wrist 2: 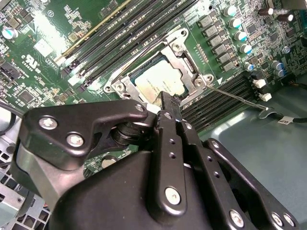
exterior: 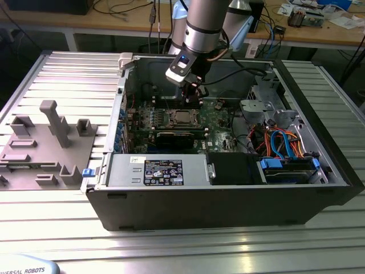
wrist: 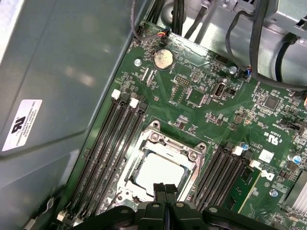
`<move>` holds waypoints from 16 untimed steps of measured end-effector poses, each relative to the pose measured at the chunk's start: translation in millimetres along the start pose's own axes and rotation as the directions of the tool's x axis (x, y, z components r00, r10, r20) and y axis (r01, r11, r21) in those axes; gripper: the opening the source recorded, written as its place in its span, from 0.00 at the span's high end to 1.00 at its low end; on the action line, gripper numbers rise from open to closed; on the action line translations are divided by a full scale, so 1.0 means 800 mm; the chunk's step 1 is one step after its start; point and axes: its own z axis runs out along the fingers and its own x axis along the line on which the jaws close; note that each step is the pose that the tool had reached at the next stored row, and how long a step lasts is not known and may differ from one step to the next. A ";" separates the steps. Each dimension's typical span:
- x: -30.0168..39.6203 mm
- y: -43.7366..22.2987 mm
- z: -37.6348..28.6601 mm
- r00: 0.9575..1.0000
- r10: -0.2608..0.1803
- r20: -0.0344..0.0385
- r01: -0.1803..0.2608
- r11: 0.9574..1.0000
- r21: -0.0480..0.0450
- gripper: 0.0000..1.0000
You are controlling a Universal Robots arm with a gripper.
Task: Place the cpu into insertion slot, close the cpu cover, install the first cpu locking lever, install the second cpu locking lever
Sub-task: 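Install the first cpu locking lever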
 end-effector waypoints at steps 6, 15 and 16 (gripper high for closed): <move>0.0000 0.0000 0.0000 1.000 -0.016 0.001 0.016 1.000 0.001 0.89; 0.0000 0.0000 0.0000 0.999 -0.046 0.003 0.046 0.999 0.002 0.89; 0.0000 0.0000 0.0000 0.999 -0.051 0.003 0.051 0.999 0.003 0.89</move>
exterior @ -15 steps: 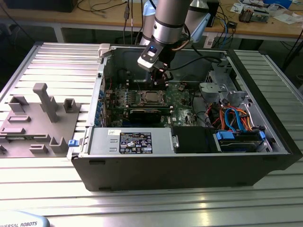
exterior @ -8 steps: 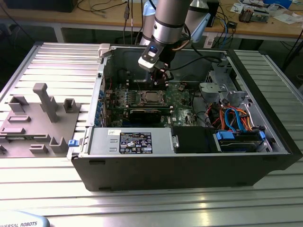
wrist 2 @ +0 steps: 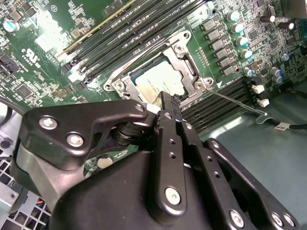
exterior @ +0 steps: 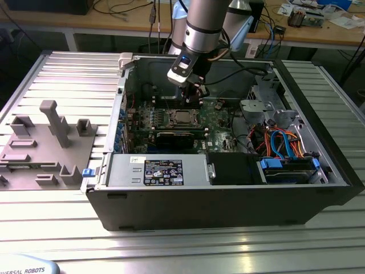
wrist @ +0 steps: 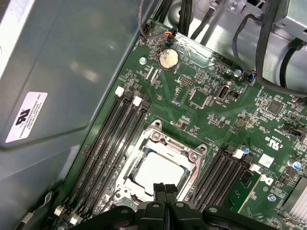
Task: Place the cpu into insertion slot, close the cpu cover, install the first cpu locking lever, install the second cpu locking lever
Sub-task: 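Install the first cpu locking lever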
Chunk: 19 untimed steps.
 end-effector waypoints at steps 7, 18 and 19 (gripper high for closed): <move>0.0000 0.0000 0.0000 1.000 -0.018 0.001 0.018 1.000 0.001 0.89; 0.0000 0.0000 0.0000 0.999 -0.036 0.002 0.036 0.999 0.002 0.89; 0.0000 0.0000 0.0000 0.999 -0.037 0.003 0.037 0.999 0.002 0.89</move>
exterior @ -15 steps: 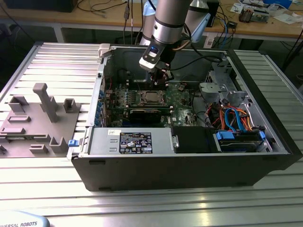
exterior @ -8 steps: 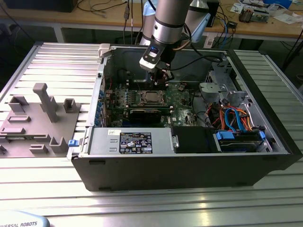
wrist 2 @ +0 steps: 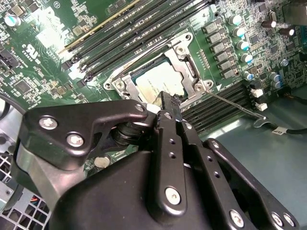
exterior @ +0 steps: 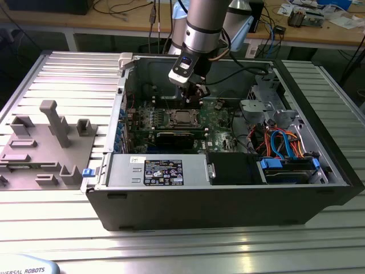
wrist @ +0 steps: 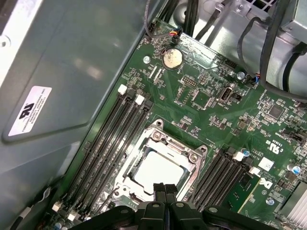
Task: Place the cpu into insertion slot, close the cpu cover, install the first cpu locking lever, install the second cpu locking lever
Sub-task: 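Install the first cpu locking lever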
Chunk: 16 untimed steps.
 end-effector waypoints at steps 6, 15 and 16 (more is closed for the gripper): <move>0.0000 0.0000 0.0000 1.000 -0.007 0.000 0.007 1.000 0.000 0.89; 0.0000 0.0000 0.0000 1.000 -0.016 0.001 0.016 1.000 0.001 0.89; 0.0000 0.0000 0.0000 1.000 -0.017 0.001 0.017 1.000 0.001 0.89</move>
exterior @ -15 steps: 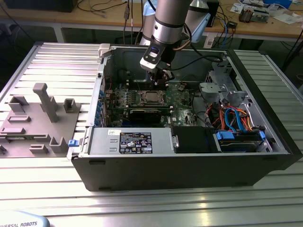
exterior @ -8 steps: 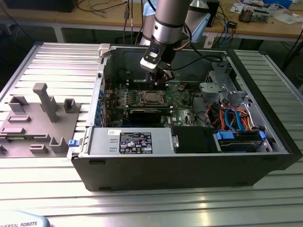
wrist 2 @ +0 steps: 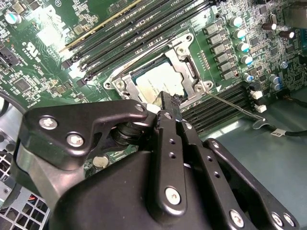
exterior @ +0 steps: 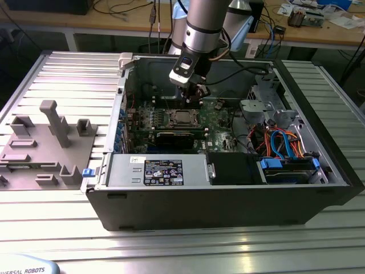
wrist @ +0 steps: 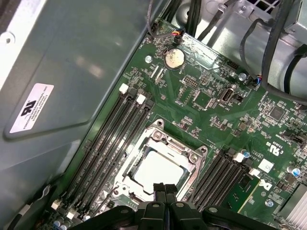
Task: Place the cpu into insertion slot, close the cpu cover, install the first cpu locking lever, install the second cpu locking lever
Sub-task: 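Install the first cpu locking lever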
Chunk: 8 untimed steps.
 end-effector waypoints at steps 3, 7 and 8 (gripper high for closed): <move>0.0000 0.0000 0.0000 1.000 -0.005 0.000 0.005 1.000 0.000 0.89; 0.0000 0.0000 0.0000 1.000 -0.011 0.001 0.011 1.000 0.001 0.89; 0.0000 0.0000 0.0000 1.000 -0.013 0.001 0.013 1.000 0.001 0.89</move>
